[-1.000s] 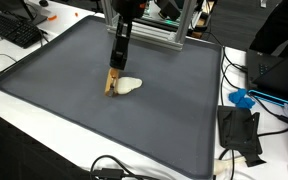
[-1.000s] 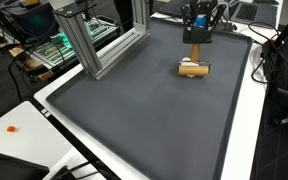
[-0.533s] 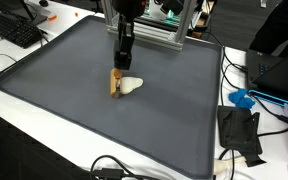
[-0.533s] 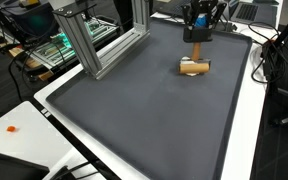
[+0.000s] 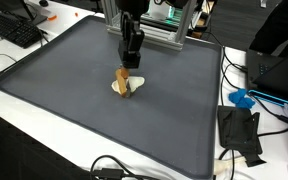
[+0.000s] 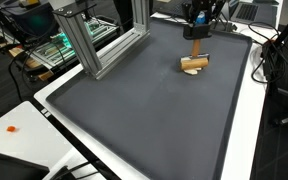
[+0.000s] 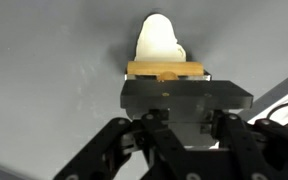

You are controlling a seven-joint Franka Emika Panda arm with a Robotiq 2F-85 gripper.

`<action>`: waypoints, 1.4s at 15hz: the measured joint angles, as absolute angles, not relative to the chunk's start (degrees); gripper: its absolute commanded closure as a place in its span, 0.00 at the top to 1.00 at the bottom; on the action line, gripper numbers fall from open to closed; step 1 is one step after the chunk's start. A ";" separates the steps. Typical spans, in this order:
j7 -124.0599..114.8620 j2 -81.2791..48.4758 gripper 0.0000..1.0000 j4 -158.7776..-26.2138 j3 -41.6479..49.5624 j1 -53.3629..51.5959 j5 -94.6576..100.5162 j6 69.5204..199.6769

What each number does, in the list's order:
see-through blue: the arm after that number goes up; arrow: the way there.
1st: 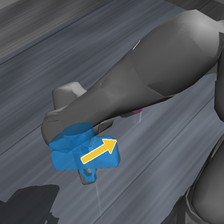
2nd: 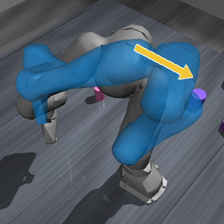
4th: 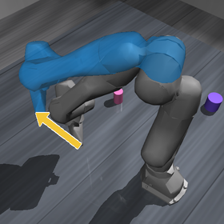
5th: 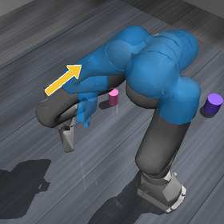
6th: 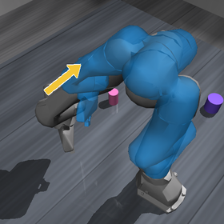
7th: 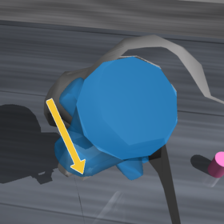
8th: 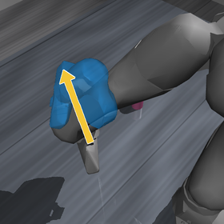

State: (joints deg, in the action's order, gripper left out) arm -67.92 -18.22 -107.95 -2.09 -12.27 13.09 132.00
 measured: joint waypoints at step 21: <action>-74.43 -17.71 0.22 -108.12 -3.08 -13.97 11.16 129.15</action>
State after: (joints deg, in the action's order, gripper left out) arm -74.43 -17.71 -108.12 -3.08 -13.97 11.16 129.15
